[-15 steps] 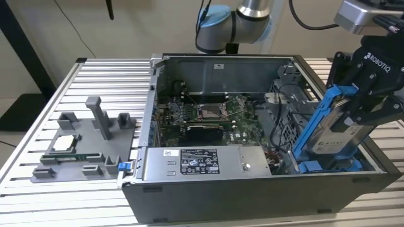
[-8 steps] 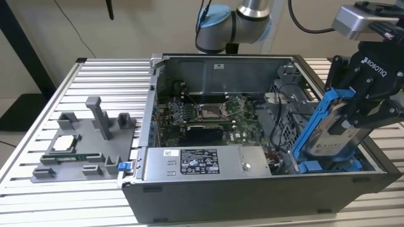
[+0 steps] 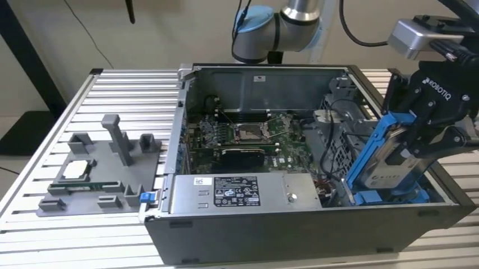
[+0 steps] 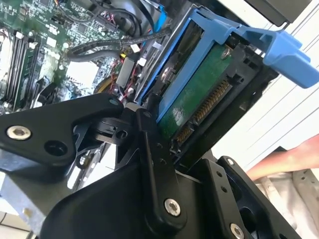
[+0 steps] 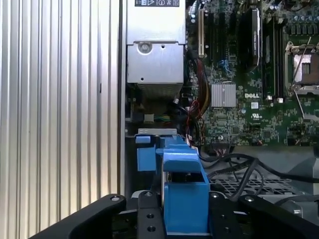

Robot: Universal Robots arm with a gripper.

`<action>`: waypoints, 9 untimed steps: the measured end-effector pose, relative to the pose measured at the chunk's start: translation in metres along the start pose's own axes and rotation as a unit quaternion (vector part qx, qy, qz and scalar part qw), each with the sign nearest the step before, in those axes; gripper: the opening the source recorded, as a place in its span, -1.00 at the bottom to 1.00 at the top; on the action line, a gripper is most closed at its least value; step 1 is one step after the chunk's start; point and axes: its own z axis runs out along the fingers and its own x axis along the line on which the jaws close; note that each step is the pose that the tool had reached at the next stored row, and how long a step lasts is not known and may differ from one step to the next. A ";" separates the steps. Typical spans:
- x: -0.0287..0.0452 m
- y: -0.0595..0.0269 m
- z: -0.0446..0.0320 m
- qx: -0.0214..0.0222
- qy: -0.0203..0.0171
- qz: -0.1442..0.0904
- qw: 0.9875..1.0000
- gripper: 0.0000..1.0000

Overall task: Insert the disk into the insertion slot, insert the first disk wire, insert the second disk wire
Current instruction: 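Insert the disk into the insertion slot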

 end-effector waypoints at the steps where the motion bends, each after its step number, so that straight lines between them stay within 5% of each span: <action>1: 0.0000 -0.0002 0.0016 0.000 0.000 0.000 1.000 -1.00; 8: 0.0000 -0.0003 0.0034 0.000 0.000 0.000 1.000 -1.00; 9: 0.0000 -0.0003 0.0034 0.000 0.000 0.000 1.000 1.00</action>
